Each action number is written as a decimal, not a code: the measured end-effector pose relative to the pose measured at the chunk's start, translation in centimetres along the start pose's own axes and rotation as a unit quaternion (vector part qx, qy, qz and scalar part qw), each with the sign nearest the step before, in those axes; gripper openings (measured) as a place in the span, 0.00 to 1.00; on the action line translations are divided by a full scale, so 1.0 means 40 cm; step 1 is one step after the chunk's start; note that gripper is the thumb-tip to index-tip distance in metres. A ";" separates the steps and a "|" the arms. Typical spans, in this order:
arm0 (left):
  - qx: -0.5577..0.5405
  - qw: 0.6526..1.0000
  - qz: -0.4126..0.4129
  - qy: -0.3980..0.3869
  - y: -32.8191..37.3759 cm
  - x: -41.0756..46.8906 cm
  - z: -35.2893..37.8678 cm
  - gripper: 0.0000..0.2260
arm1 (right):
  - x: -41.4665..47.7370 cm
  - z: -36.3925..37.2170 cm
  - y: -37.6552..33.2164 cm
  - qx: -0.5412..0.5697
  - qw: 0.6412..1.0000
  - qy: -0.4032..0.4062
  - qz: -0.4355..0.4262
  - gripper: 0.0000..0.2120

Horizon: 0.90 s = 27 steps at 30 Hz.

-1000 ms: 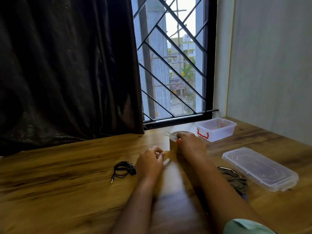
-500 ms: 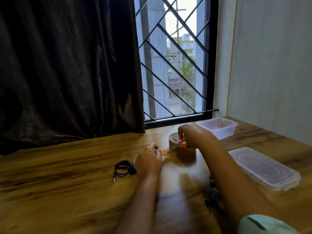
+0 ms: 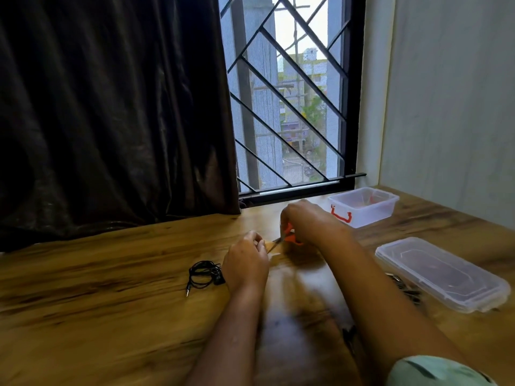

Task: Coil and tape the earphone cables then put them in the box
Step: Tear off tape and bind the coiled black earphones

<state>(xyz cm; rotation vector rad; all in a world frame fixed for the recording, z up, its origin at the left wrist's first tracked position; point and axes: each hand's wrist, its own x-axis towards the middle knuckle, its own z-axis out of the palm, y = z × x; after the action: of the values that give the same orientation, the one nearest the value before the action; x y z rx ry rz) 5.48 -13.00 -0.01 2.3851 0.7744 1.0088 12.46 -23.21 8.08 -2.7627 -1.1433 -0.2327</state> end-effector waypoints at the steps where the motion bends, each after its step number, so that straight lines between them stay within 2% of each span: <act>1: 0.001 1.000 -0.001 0.000 0.001 -0.001 -0.001 0.06 | -0.001 0.000 -0.002 0.000 1.000 0.001 0.000 0.11; 9: 0.012 1.000 -0.014 -0.002 0.005 -0.002 -0.005 0.05 | -0.032 -0.028 0.007 -0.035 0.999 0.015 0.006 0.16; 27: 0.006 0.999 -0.029 0.021 -0.007 0.006 0.010 0.04 | -0.043 -0.038 0.024 0.007 0.999 0.032 0.013 0.10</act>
<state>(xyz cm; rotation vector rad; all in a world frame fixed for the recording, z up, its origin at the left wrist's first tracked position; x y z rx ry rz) 5.84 -12.71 -0.31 2.3444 0.8614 1.0362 11.83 -25.36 9.16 -2.7338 -1.0885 -0.3070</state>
